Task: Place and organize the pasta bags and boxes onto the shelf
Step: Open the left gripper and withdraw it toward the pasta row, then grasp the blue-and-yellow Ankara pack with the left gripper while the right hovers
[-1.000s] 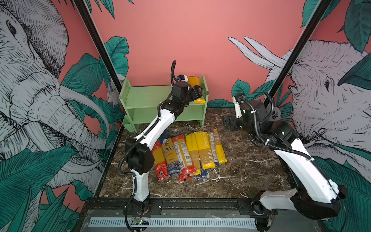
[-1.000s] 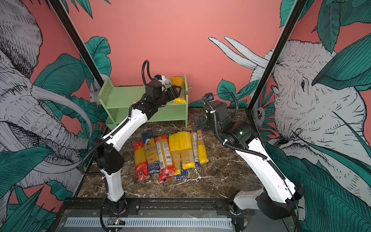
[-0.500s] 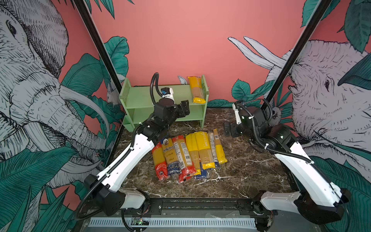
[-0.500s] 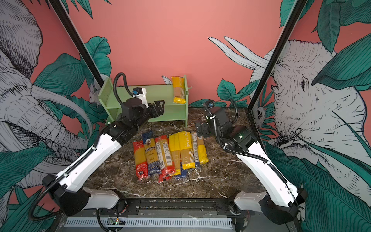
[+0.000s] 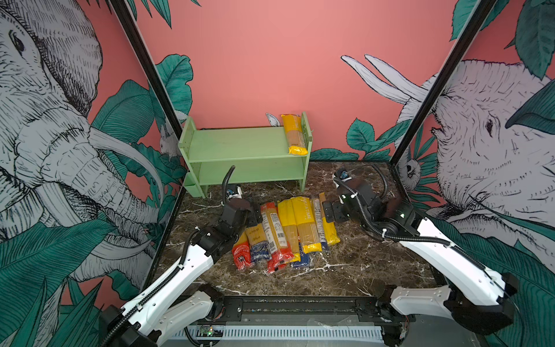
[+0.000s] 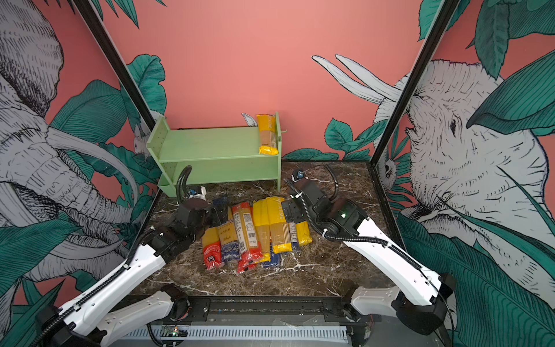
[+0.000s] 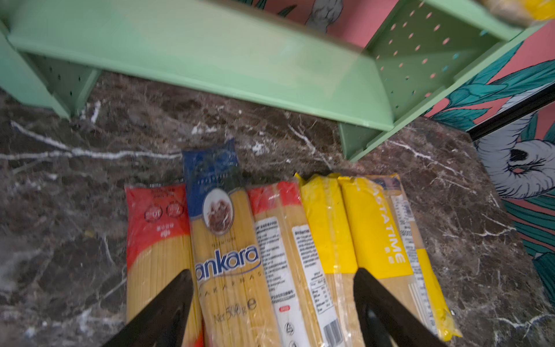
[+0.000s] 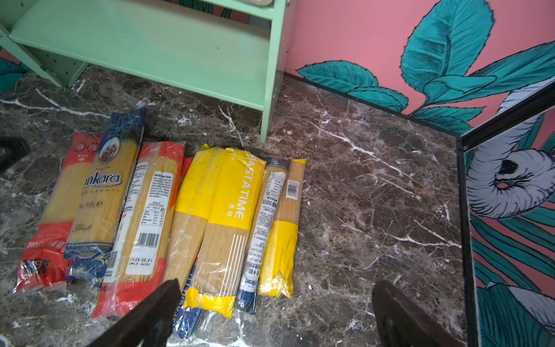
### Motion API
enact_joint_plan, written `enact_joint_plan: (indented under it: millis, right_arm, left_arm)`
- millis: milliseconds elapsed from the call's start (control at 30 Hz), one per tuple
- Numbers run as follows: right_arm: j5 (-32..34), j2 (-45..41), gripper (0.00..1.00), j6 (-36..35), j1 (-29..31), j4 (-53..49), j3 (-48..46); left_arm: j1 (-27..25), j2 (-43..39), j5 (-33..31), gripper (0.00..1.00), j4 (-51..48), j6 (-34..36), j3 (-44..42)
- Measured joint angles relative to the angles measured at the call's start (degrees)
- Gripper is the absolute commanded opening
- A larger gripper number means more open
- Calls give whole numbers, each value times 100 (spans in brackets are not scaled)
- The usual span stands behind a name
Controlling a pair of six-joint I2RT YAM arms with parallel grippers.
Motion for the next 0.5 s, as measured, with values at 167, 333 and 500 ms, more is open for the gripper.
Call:
enact_joint_plan:
  millis: [167, 333, 500]
  right_arm:
    - [-22, 33, 99, 271, 317, 4, -295]
    - [-50, 151, 99, 446, 542, 59, -332]
    - [-101, 190, 99, 533, 619, 173, -332]
  left_arm:
    - [-87, -166, 186, 84, 0, -466, -752]
    - [-216, -79, 297, 85, 57, -758, -1005]
    - [-229, 63, 369, 86, 387, -988, -1366]
